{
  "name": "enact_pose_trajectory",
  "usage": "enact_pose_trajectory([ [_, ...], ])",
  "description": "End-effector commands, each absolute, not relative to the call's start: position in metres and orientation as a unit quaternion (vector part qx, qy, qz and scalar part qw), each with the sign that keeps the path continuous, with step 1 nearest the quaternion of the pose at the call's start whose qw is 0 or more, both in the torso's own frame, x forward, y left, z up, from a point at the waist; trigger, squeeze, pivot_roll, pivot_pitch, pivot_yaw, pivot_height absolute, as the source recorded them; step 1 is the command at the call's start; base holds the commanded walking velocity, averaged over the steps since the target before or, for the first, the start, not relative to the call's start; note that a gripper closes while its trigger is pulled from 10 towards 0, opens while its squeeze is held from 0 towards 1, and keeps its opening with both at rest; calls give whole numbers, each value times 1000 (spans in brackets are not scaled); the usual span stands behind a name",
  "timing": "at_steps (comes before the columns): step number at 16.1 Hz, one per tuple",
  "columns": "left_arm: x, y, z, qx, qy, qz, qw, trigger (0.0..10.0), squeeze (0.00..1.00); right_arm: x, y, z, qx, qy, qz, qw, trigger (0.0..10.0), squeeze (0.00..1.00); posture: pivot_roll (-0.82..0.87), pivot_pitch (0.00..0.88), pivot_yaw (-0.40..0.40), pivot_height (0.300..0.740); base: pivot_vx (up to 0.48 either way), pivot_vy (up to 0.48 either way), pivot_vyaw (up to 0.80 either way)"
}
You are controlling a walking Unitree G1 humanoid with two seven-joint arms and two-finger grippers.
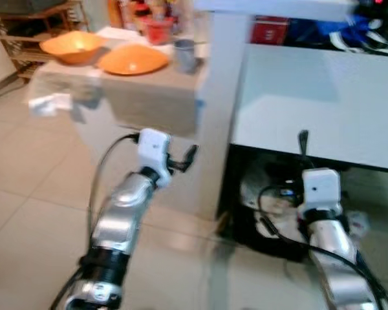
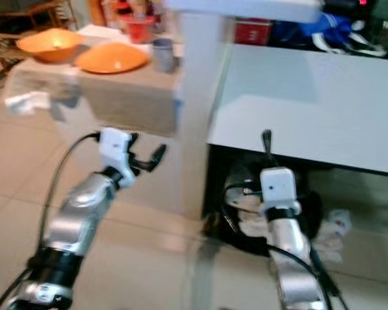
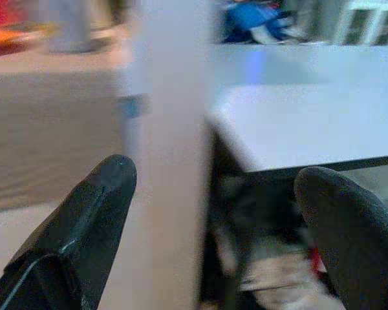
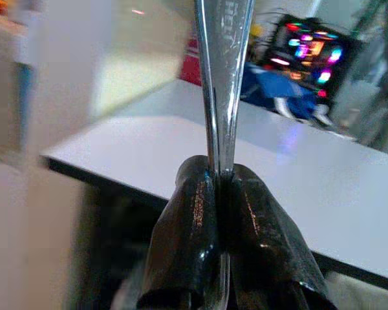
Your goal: Setting the table
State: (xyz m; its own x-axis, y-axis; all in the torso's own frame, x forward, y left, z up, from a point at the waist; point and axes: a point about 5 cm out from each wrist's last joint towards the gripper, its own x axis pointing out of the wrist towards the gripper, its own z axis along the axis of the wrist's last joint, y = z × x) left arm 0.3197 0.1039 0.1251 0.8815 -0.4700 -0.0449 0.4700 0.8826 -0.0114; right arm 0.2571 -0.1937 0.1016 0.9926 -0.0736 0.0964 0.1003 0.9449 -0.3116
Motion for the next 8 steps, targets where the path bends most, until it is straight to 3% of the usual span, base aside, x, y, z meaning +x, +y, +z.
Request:
enact_pose_trajectory([
  [1, 325, 108, 133, 5, 10, -242, 970, 10000, 0, 259, -193, 103, -147, -43, -44, 987, 0, 0, -50, 0, 25, 740, 0, -454, -800],
  [2, 325, 108, 133, 7, 10, -243, 970, 10000, 0, 260, -194, 104, -152, -48, -48, 986, 0, 0, -50, 0, 28, 740, 0, -450, -800],
  [6, 329, 107, 134, 14, 6, -246, 969, 10000, 0, 260, -193, 104, -157, -56, -54, 985, 0, 0, -52, 0, 31, 740, 0, -427, 0],
  [8, 331, 107, 136, 18, 2, -241, 970, 10000, 0, 259, -192, 104, -159, -56, -51, 984, 0, 0, -55, 0, 27, 740, 261, -399, 0],
])
